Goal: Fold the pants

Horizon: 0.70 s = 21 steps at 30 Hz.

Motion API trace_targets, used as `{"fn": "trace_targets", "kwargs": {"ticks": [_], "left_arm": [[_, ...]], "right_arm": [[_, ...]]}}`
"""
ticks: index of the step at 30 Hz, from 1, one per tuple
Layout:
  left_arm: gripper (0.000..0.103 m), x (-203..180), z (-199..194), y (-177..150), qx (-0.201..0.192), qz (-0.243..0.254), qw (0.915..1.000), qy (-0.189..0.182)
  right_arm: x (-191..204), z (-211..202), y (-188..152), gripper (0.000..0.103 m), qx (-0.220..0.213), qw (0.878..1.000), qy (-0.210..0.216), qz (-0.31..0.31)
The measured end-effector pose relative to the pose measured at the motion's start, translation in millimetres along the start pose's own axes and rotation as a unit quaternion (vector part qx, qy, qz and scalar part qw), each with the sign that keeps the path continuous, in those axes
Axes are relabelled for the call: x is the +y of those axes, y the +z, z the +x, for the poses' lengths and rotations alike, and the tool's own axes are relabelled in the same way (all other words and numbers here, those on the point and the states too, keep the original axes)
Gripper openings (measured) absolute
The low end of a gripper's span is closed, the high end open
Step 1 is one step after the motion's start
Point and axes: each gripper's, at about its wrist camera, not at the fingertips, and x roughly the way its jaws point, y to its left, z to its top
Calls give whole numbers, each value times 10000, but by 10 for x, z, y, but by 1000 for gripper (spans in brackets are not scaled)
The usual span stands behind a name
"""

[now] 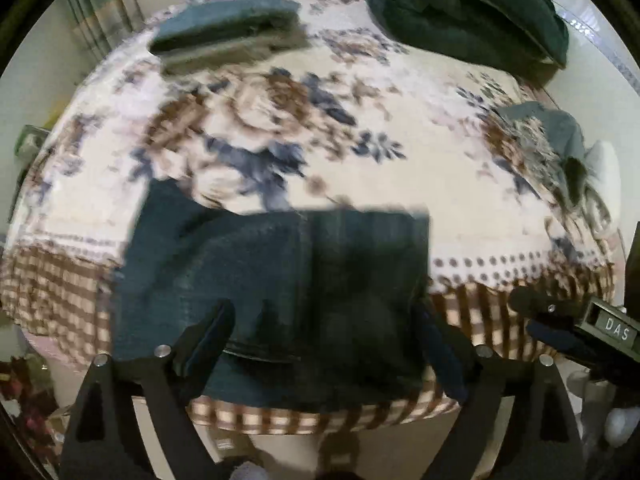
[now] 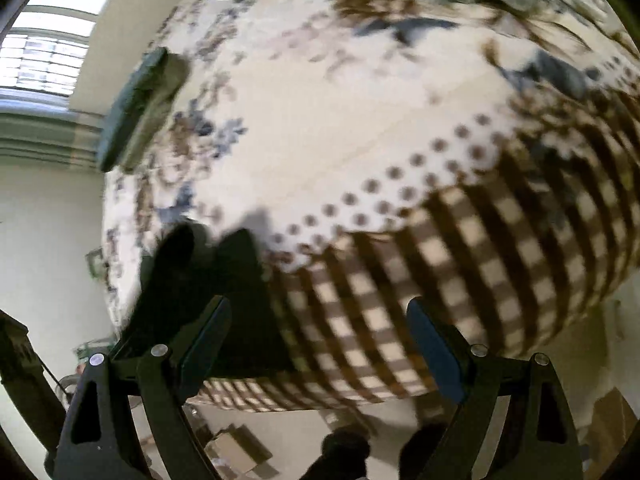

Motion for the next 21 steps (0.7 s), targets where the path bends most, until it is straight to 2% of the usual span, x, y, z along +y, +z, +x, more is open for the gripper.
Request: {"fn": "trace_targets", "kwargs": {"ticks": [1,4,6,9,12,15,17,18,19,21], "left_arm": [[90,25,-38,24,-38,57,9999,89],[90,121,-50,73,-162,299,9968,729],[90,245,27,86,-117,331,9943,1006],[90,401,134,101,-52,335,9909,1300],[90,505,184,113,-36,350,9882,1489],[90,566,231,87,-10,419,9863,1596],[90,576,254,53,6,470,9857,1617],[90,580,262,38,22,497,9854,1631],[90,589,276,19,46,508,9855,1620],[90,625,305,-21,105,474,9859,1599]], "right_arm": [[46,11,21,91,3,9999,117,-16],[174,115,58,91,95,9992,393,15],[248,295,81,91,304,9973,658,117],[324,642,85,93,705,9928,923,288],[351,994,45,93,1093,9895,861,381],[398,1177,-10,92,1220,9875,921,394],[477,1162,-39,69,1013,9899,970,209],[555,1133,-52,25,870,9917,945,7],[620,1099,-62,15,765,9938,795,-130],[785,995,-81,11,499,9964,549,-405]]}}
